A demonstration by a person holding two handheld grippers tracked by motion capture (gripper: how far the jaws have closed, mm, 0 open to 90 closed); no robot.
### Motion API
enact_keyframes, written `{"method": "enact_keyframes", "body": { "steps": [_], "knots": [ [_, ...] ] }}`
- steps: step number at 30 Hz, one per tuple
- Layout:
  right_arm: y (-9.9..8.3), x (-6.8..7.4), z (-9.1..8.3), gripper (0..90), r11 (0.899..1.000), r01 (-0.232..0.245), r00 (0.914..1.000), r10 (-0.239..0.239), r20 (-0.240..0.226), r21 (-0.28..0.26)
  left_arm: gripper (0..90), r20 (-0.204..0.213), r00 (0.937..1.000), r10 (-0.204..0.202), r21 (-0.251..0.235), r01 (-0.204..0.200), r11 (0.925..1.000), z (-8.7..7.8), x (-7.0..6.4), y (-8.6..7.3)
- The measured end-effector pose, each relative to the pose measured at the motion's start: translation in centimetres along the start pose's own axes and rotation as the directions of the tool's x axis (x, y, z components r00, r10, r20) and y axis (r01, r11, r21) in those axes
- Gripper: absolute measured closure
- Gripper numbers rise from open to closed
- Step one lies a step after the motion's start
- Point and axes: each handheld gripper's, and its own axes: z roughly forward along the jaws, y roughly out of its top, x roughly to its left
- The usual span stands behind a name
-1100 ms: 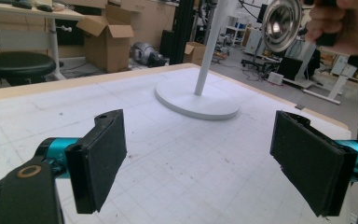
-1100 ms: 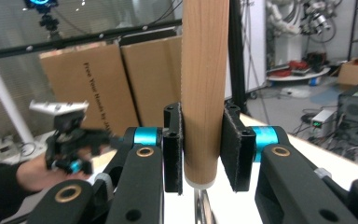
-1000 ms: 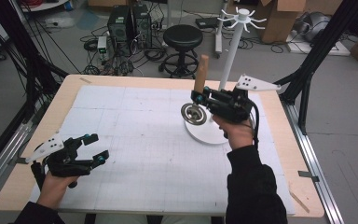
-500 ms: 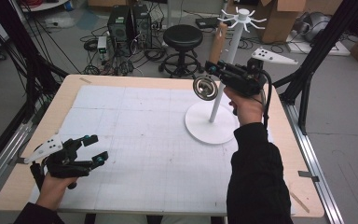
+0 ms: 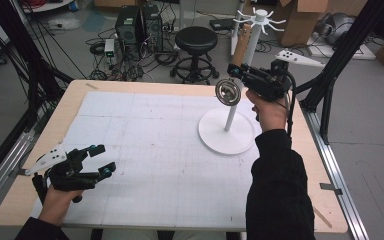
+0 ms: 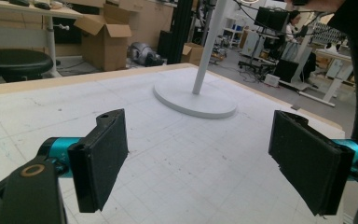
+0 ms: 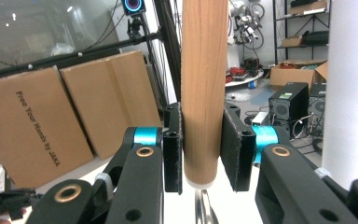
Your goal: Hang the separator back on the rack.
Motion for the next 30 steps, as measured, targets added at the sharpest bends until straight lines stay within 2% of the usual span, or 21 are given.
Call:
{"method": "enact_keyframes", "body": {
  "steps": [1,3,7,9,11,13,19,22,24,27,30],
  "knots": [
    [-0.2,0.1,0.0,71.0,1.000,0.006,1.0000,-0.006,0.002,0.004,19.9,0.001,1.0000,0.000,0.000,0.000,1.0000,0.0,0.0,0.0],
    [-0.6,0.2,-0.3,60.7,1.000,0.003,0.9999,-0.002,0.017,-0.017,19.9,0.002,1.0000,-0.003,-0.002,0.003,1.0000,0.0,0.0,0.0],
    [-1.3,0.7,-1.1,45.9,1.000,0.010,0.9980,-0.009,0.062,-0.010,19.8,-0.001,1.0000,-0.008,-0.009,0.008,0.9999,-0.1,0.1,0.0],
    [-1.9,1.1,-1.8,40.2,0.999,0.041,0.9948,-0.041,0.093,-0.005,19.7,-0.005,0.9999,-0.011,-0.010,0.011,0.9999,-0.2,0.1,0.0],
    [-2.9,1.7,-2.6,38.1,0.996,0.087,0.9891,-0.088,0.117,0.019,19.8,-0.011,0.9998,-0.016,-0.013,0.016,0.9998,-0.2,0.2,-0.1],
    [-3.9,2.1,-3.4,33.9,0.994,0.107,0.9854,-0.111,0.129,0.031,19.7,-0.010,0.9997,-0.023,-0.014,0.023,0.9996,-0.2,0.3,-0.1],
    [-7.9,3.3,-5.8,25.9,0.986,0.144,0.9750,-0.155,0.159,0.081,19.7,-0.010,0.9994,-0.033,-0.023,0.033,0.9992,-0.2,0.3,-0.1],
    [-10.9,4.2,-7.0,19.0,0.979,0.147,0.9653,-0.173,0.196,0.139,19.4,-0.014,0.9991,-0.041,-0.039,0.040,0.9984,-0.2,0.3,0.0],
    [-12.8,4.8,-7.9,19.1,0.975,0.158,0.9632,-0.187,0.193,0.156,19.1,-0.016,0.9989,-0.044,-0.043,0.044,0.9981,-0.3,0.4,0.0],
    [-15.1,5.2,-9.2,19.1,0.975,0.140,0.9645,-0.174,0.199,0.173,19.0,-0.020,0.9989,-0.043,-0.041,0.042,0.9983,-0.4,0.4,-0.1],
    [-17.1,5.7,-10.5,19.0,0.974,0.136,0.9591,-0.175,0.222,0.181,19.0,-0.025,0.9988,-0.043,-0.044,0.042,0.9982,-0.5,0.4,-0.1]
  ]
}}
